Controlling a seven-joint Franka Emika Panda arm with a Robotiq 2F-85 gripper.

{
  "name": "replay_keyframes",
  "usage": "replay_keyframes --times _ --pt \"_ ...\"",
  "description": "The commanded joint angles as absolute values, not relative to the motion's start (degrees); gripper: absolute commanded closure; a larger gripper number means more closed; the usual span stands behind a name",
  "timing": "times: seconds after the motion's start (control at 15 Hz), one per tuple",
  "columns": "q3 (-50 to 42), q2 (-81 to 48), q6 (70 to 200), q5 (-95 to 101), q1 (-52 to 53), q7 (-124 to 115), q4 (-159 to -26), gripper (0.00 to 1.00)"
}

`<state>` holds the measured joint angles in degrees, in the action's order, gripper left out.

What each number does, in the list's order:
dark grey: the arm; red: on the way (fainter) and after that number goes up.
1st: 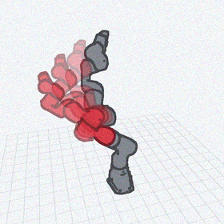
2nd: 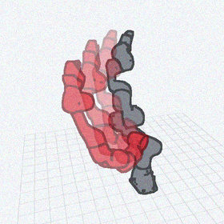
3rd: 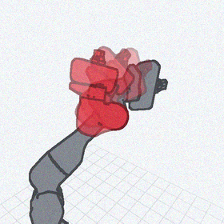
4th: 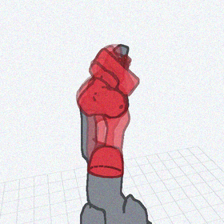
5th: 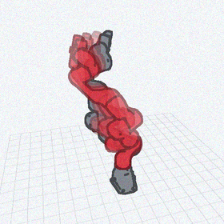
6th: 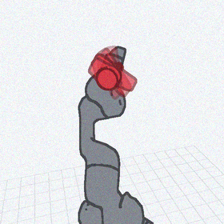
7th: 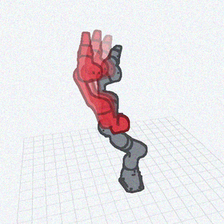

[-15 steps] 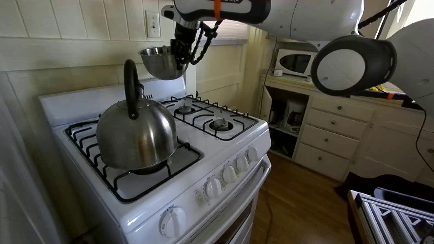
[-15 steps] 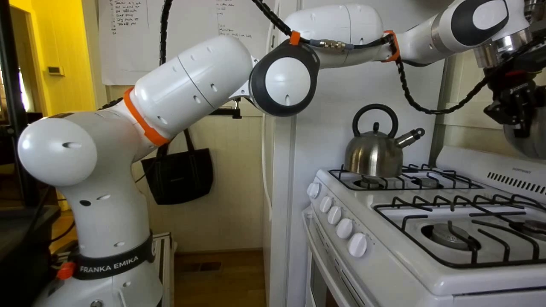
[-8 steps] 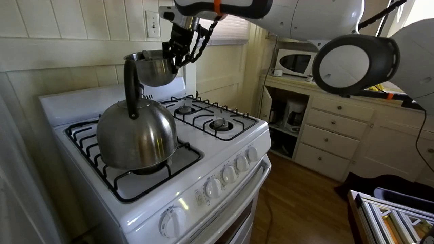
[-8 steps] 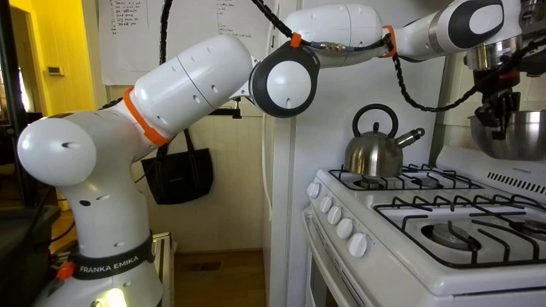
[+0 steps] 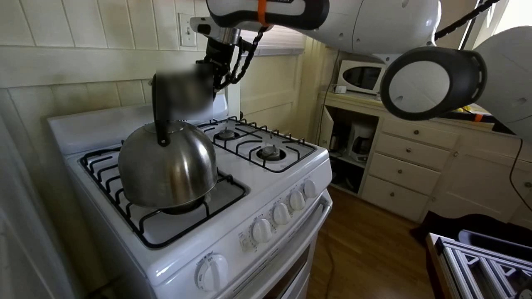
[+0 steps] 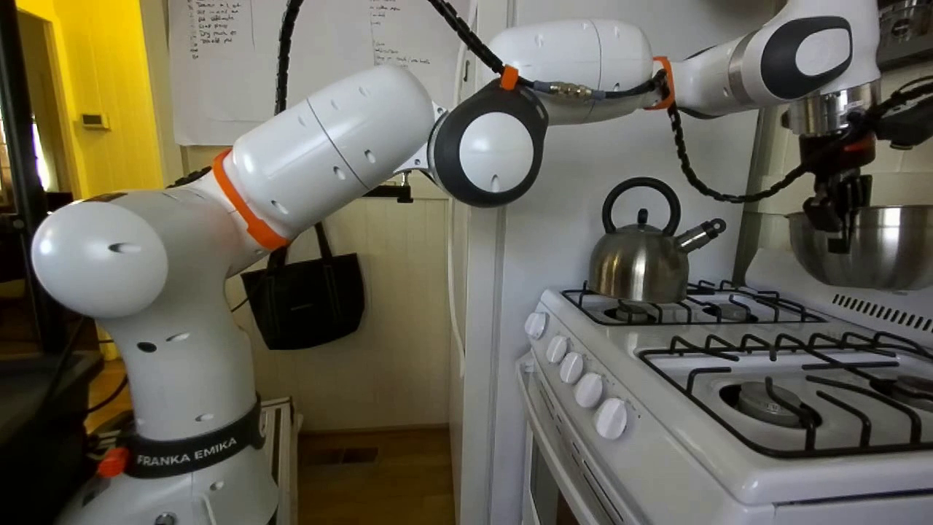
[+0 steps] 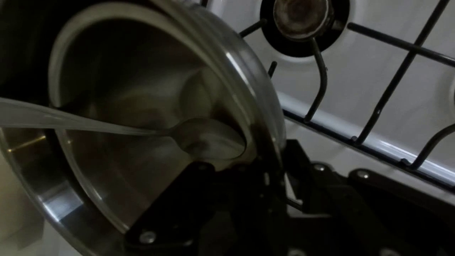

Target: Move the silver bowl to the left

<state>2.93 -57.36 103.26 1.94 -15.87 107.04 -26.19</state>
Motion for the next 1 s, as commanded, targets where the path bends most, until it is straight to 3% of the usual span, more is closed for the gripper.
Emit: replay_keyframes --times 0.0,0.93 --pt "3.1 -59.6 105.2 1.7 -14.2 116.2 -23.3 0.97" --pt "10.3 -61.2 111.3 -5.8 -13.3 145.6 -24.1 0.97"
